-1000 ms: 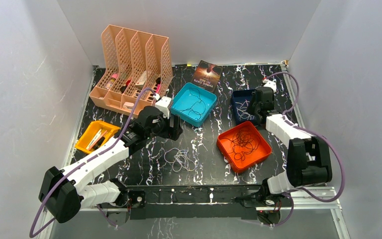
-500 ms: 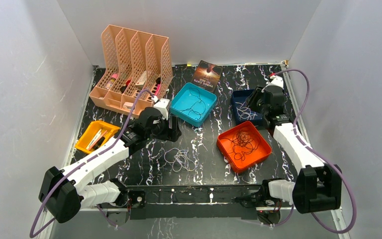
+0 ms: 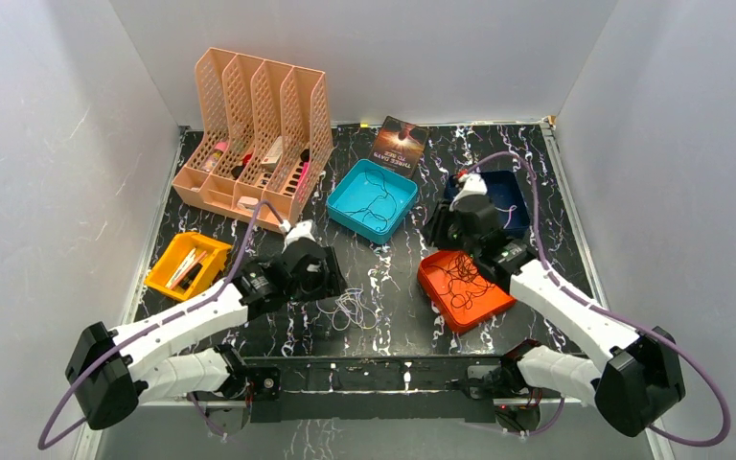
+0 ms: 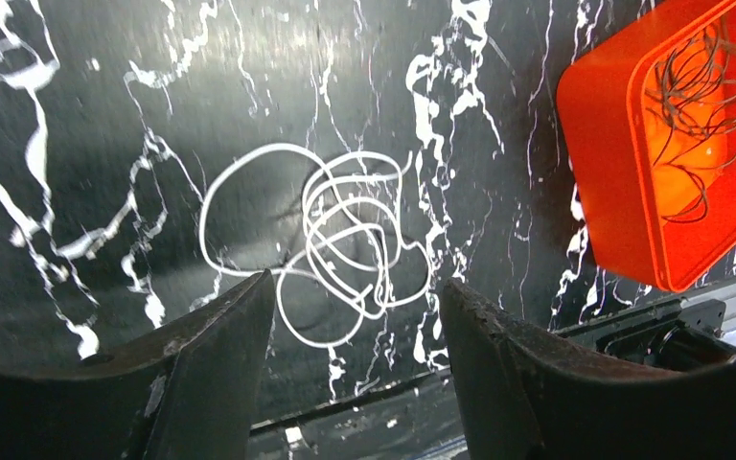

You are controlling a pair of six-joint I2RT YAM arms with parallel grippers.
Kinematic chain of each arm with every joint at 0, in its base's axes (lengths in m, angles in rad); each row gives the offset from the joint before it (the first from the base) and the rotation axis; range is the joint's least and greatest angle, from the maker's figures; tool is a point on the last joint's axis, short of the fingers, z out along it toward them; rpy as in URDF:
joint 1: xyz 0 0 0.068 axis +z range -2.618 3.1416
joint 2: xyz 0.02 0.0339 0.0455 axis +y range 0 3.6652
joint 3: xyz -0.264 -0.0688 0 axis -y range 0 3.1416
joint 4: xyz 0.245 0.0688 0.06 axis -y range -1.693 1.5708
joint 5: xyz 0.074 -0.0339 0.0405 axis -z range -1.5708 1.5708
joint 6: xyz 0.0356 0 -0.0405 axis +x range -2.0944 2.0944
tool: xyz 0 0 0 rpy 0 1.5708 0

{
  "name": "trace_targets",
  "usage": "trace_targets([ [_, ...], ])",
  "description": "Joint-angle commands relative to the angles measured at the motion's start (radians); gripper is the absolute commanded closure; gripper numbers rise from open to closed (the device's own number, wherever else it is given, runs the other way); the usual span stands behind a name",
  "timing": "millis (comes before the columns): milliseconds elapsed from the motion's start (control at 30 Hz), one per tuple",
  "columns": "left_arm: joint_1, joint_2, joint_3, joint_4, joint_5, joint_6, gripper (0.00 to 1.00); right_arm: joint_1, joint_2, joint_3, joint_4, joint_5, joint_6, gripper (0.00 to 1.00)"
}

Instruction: Untangle the cables

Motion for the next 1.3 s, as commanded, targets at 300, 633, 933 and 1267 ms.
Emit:
trace_targets([
  [300, -0.239, 0.099, -0.052, -0.081, -0.216, -0.404, 0.44, 0.198, -0.036, -0.089, 0.012, 0.162, 0.148, 0.60],
  [633, -0.240, 0.152, -0.054, -0.060, -0.268, -0.428, 0.51, 0.203, -0.037, -0.080, 0.009, 0.171, 0.134, 0.60],
  [933, -0.239, 0.185, -0.044, -0.035, -0.289, -0.405, 0.70, 0.202, -0.028, -0.075, 0.006, 0.155, 0.128, 0.59],
  [1267, -0.239, 0.197, -0.020, -0.035, -0.326, -0.366, 0.90, 0.203, -0.011, -0.066, 0.015, 0.138, 0.121, 0.59],
])
